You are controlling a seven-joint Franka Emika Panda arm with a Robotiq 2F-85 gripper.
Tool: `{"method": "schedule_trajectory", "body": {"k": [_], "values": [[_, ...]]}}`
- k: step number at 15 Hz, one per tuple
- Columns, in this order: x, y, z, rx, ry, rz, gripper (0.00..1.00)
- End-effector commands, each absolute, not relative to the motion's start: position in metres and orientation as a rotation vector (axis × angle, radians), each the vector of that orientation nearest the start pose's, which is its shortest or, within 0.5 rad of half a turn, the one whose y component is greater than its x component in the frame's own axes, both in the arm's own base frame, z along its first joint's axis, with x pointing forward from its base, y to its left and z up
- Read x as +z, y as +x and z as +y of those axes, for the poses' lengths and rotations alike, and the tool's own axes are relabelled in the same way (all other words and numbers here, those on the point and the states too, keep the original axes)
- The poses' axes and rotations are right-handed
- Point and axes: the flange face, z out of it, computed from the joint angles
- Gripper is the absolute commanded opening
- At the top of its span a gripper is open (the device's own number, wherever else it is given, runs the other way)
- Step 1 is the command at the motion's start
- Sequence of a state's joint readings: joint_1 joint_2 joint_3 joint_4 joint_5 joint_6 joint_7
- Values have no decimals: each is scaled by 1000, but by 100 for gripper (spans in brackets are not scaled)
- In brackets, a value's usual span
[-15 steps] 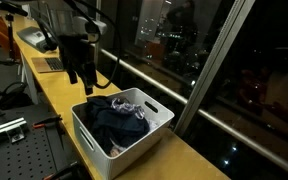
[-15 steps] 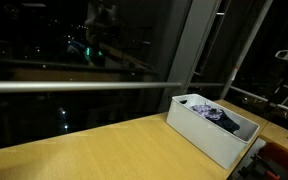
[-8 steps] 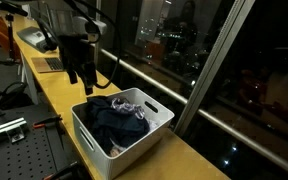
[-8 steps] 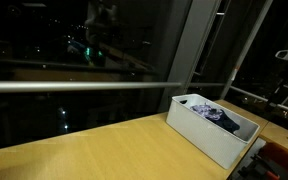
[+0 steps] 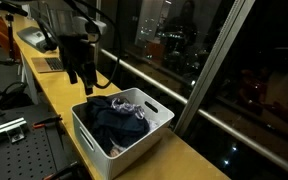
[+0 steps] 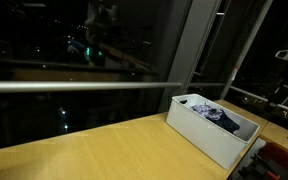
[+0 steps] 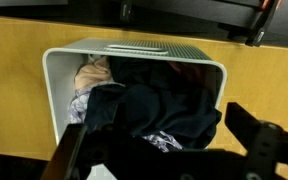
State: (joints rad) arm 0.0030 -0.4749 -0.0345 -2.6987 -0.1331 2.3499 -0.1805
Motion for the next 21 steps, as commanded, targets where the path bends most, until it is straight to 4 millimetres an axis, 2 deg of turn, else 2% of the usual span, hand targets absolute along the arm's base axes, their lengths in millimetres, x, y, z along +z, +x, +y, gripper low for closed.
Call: {"method": "schedule_trajectory", "body": {"k": [1,18,21], "values": [[389,385,-13,-188,-3210,-386,100],[389,385,-13,-188,-3210,-386,100],[379,390,-21,-151,-3199,-414,100]]}}
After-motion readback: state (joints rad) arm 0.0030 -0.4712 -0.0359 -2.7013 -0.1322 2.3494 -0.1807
